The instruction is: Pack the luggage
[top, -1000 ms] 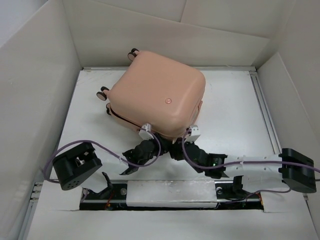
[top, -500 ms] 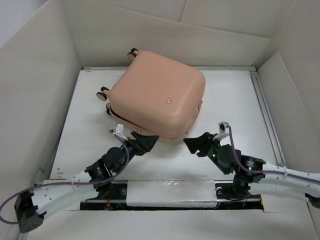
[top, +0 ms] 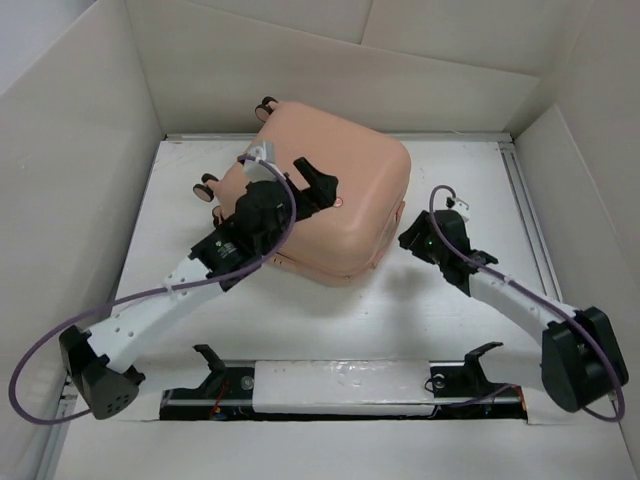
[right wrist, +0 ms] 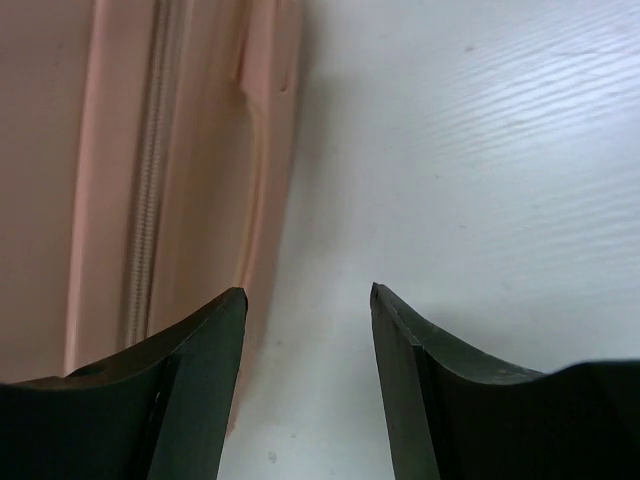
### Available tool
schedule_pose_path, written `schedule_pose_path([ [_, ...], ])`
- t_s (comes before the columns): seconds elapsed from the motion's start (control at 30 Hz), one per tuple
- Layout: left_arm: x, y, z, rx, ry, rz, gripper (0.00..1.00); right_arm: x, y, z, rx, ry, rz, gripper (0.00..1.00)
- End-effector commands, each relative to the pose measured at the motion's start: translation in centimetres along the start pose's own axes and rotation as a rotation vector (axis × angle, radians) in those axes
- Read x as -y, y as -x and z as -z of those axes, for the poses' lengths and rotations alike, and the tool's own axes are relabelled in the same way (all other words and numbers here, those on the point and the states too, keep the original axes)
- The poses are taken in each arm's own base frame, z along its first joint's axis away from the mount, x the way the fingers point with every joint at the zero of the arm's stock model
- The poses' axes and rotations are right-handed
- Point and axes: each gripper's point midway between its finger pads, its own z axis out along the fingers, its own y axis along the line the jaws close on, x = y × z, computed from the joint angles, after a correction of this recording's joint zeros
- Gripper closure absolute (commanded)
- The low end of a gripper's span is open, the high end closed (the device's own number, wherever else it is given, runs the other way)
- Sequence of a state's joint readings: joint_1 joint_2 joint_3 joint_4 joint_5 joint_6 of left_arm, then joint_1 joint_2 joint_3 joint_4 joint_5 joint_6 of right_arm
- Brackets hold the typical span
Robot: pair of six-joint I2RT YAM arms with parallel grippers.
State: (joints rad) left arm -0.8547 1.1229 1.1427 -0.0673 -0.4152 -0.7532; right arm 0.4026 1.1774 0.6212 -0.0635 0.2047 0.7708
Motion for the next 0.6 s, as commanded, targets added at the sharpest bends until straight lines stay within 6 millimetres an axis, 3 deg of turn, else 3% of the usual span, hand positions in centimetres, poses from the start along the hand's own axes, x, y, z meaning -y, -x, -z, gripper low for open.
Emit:
schedule_pose_path([
  [0.0,-2.5,3.8,0.6,0.041,0.026,-0.033,0.01,-5.7,2.1,-0.3,0.000,0.210,0.031,0.41],
  [0.03,-3.8,4.1,0.8,0.061,0.038,-0.025,0.01,-6.0,1.9,-0.5,-0.009,0.224,0.032,0.41],
  [0.07,-5.6,6.7,1.6,0.131,0.066,-0.002,0.01,-6.3,1.8,-0.7,-0.012,0.240,0.032,0.41],
  [0.13,-8.1,7.5,1.7,0.112,0.067,0.013,0.01,-6.5,0.9,-1.7,-0.032,0.258,0.021,0.41],
  [0.17,-10.6,7.1,1.2,0.094,0.103,0.022,0.01,-6.5,0.2,-2.1,-0.054,0.270,0.023,0.41],
  [0.2,-14.4,9.2,1.3,0.142,0.186,0.047,0.01,-6.4,-0.2,-3.1,-0.061,0.266,0.012,0.44],
  [0.23,-16.3,9.5,1.5,0.140,0.215,0.061,0.01,-5.7,-0.6,-3.8,-0.071,0.247,-0.011,0.47],
  [0.27,-18.0,8.0,1.5,0.079,0.214,0.098,0.01,-5.5,-0.8,-4.3,-0.082,0.247,-0.024,0.49],
  [0.33,-21.2,9.0,2.4,0.124,0.240,0.161,0.01,-4.7,-1.5,-5.8,-0.102,0.230,-0.049,0.59],
  [0.4,-23.5,7.8,2.9,0.137,0.262,0.234,0.01,-3.8,-1.4,-6.8,-0.118,0.226,-0.082,0.64],
  [0.47,-25.2,7.9,3.7,0.165,0.293,0.260,0.01,-2.4,-1.1,-7.9,-0.122,0.207,-0.114,0.84],
  [0.57,-25.2,8.0,4.1,0.199,0.277,0.291,0.01,-0.4,2.1,-9.3,-0.085,0.182,-0.158,1.00],
])
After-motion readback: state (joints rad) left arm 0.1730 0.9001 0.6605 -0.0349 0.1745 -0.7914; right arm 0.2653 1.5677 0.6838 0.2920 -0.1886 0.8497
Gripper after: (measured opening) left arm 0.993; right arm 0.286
